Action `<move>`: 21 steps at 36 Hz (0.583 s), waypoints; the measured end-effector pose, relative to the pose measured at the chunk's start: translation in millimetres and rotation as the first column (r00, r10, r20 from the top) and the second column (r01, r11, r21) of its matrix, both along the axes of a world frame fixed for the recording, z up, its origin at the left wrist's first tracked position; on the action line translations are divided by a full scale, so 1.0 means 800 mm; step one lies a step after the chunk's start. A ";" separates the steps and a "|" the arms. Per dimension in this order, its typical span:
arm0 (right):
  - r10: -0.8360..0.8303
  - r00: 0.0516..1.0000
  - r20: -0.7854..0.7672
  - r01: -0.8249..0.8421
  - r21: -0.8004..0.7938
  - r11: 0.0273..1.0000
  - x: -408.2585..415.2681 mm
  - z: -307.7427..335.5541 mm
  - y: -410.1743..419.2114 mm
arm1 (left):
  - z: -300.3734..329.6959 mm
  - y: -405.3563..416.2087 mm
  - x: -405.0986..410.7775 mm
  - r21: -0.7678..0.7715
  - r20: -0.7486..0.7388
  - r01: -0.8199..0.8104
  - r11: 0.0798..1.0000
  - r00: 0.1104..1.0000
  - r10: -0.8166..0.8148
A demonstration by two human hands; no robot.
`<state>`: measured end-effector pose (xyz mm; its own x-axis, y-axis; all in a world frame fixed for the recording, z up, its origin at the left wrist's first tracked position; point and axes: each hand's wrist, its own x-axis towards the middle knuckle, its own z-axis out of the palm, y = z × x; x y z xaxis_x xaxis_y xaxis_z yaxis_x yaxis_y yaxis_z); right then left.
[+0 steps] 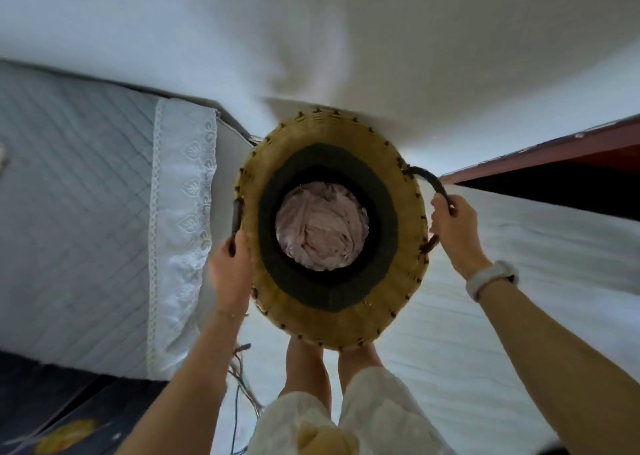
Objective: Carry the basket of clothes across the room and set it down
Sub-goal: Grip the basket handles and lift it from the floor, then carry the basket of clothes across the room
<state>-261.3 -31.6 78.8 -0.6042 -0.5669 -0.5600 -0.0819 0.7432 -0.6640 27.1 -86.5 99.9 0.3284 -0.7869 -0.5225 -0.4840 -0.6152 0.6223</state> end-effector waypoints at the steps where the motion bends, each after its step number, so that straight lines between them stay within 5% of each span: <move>1: -0.063 0.997 0.034 0.062 0.013 0.998 0.004 0.013 0.016 | 0.014 -0.010 -0.002 -0.036 0.024 0.064 0.997 0.998 -0.063; 14: -0.682 0.726 0.094 0.687 -0.047 0.725 0.088 0.144 0.167 | 0.107 -0.038 -0.061 -0.147 0.094 0.594 0.791 0.804 -0.586; 21: -0.914 0.404 -0.016 0.914 -0.016 0.405 0.134 0.155 0.231 | 0.104 -0.022 -0.116 -0.160 0.006 0.841 0.517 0.524 -0.852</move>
